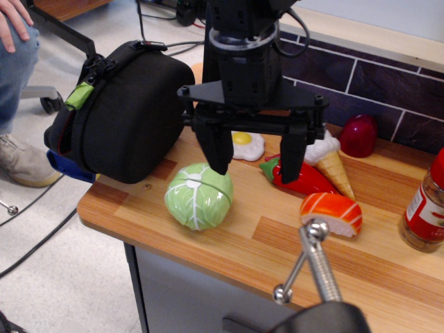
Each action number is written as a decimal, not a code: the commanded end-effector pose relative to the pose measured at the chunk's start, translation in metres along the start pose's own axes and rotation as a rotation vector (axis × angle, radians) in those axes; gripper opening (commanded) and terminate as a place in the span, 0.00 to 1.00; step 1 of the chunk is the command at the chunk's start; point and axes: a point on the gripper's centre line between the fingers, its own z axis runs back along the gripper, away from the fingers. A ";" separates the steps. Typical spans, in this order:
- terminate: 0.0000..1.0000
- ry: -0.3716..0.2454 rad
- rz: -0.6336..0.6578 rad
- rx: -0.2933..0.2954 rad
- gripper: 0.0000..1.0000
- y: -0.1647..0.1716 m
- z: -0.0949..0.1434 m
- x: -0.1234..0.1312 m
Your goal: Zip zipper bag
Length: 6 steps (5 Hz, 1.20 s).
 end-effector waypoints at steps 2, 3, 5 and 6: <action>0.00 0.059 -0.050 0.020 1.00 0.025 0.015 0.010; 0.00 0.076 -0.132 0.072 1.00 0.049 0.030 0.014; 0.00 0.090 -0.298 0.116 1.00 0.100 0.065 0.022; 0.00 0.149 -0.319 0.167 1.00 0.122 0.077 0.025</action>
